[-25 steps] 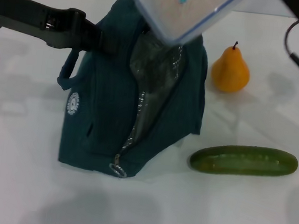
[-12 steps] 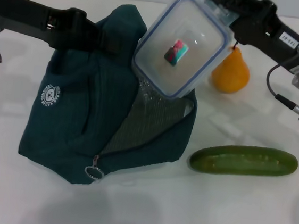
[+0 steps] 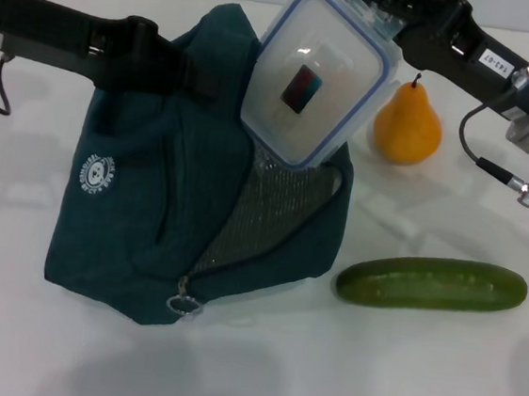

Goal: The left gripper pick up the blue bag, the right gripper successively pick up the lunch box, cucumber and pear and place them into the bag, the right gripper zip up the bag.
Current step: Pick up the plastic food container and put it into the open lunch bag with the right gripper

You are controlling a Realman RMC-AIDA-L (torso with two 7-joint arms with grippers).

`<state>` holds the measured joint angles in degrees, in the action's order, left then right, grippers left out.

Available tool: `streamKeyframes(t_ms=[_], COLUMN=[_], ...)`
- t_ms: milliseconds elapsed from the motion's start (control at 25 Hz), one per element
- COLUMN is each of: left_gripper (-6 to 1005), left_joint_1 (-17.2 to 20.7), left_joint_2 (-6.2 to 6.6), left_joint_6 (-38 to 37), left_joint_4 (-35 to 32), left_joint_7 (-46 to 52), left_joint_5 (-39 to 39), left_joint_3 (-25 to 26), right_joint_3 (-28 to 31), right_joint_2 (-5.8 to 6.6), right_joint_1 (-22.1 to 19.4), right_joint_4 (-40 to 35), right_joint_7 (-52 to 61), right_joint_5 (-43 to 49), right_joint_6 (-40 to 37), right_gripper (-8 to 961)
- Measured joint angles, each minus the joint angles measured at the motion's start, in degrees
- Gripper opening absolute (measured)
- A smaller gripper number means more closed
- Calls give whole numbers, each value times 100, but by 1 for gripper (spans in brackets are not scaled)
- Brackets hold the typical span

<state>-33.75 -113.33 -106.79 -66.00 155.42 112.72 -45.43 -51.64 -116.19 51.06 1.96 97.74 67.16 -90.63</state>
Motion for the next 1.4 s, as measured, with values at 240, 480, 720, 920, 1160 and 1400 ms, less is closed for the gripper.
streamKeyframes(t_ms=[240, 480, 720, 920, 1160, 1400], left_gripper=[43, 43, 43, 43, 43, 43], left_joint_1=[5, -5, -8, -41, -61, -64], left_joint_2=[-3, -8, -13, -14, -15, -30], left_joint_6=[2, 1, 0, 1, 8, 10], left_joint_4=[104, 183, 222, 437, 491, 521], left_joint_7=[-43, -77, -108, -184, -198, -205], left_joint_5=[-59, -73, -148, -159, -164, -210], left_joint_3=[-1, -1, -1, 0, 8, -2], right_joint_3=[28, 32, -27, -9, 40, 49], right_joint_2=[0, 0, 0, 0, 0, 0], right_joint_1=[55, 78, 60, 77, 201, 290], right_joint_4=[18, 53, 84, 190, 331, 419], right_joint_7=[-1, 24, 1, -122, -428, -475], right_joint_5=[-29, -43, 198, 555, 664, 663], right_joint_6=[-179, -328, 81, 509, 738, 1008], right_gripper=[93, 93, 94, 93, 90, 105])
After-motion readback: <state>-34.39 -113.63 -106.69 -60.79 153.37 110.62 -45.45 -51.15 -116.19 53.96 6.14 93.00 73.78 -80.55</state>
